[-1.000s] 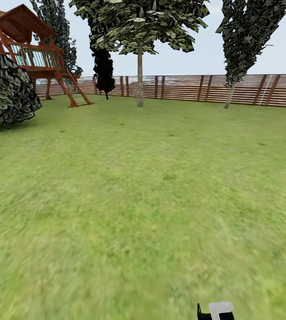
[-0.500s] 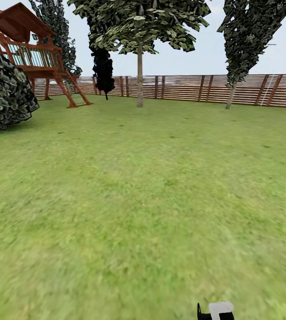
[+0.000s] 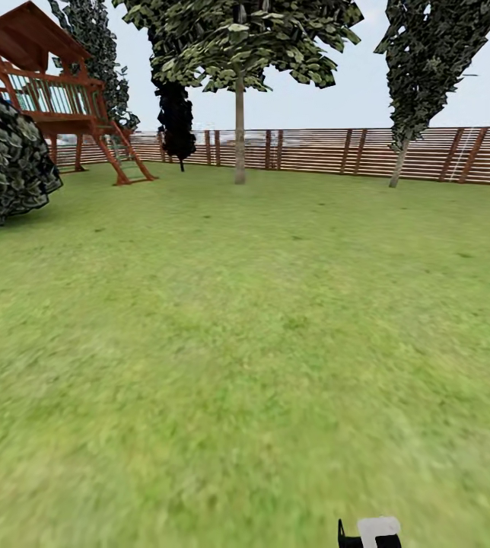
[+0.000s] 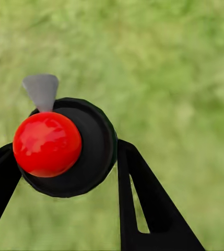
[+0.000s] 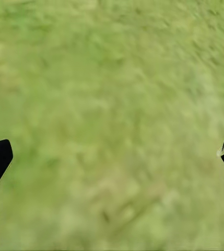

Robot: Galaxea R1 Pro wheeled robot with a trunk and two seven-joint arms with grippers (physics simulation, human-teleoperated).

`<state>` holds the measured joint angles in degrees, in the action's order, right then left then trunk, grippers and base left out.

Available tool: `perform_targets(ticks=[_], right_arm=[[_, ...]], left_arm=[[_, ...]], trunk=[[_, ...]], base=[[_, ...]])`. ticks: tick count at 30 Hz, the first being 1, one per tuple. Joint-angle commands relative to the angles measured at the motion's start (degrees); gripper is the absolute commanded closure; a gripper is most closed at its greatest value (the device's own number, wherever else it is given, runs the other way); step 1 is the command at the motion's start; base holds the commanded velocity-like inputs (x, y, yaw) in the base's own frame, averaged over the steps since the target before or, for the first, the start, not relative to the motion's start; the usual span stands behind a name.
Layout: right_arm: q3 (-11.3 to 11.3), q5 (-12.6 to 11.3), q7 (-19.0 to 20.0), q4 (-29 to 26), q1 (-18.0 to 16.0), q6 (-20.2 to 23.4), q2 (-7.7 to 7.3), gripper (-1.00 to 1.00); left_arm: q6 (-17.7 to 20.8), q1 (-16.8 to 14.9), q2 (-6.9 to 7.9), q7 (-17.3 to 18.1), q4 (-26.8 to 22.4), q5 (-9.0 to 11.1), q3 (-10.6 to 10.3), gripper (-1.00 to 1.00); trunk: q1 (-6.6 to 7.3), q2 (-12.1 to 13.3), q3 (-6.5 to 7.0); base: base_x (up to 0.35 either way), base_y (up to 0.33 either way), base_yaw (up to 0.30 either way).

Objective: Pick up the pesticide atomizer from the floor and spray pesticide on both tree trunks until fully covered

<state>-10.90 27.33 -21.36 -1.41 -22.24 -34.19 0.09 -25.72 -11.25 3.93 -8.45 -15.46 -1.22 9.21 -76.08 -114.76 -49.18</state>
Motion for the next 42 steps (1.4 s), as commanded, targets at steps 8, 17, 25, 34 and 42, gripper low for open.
perform_targets(ticks=[8, 17, 25, 34, 42], right_arm=[[0.00, 0.00, 0.00, 0.00, 0.00, 0.00, 0.00, -1.00], [0.00, 0.00, 0.00, -0.02, 0.00, 0.00, 0.00, -1.00], [0.00, 0.00, 0.00, 0.00, 0.00, 0.00, 0.00, -1.00], [0.00, 0.00, 0.00, 0.00, 0.00, 0.00, 0.00, -1.00], [0.00, 0.00, 0.00, 0.00, 0.00, 0.00, 0.00, -1.00]], left_arm=[[0.06, 0.00, 0.03, -0.09, -0.05, 0.01, 0.11, 1.00], [0.00, 0.00, 0.03, -0.33, -0.09, 0.08, 0.20, 1.00], [-0.03, 0.00, 0.03, -0.34, -0.09, 0.08, 0.20, 1.00], [-0.03, 0.00, 0.03, -0.34, -0.09, 0.08, 0.20, 1.00], [-0.03, 0.00, 0.03, -0.34, -0.06, 0.08, 0.20, 1.00]], trunk=[[0.00, 0.00, 0.00], [0.00, 0.00, 0.00], [0.00, 0.00, 0.00], [0.00, 0.00, 0.00], [0.00, 0.00, 0.00]], base=[[0.344, 0.000, 0.000], [0.344, 0.000, 0.000], [0.344, 0.000, 0.000], [0.344, 0.000, 0.000], [0.344, 0.000, 0.000]])
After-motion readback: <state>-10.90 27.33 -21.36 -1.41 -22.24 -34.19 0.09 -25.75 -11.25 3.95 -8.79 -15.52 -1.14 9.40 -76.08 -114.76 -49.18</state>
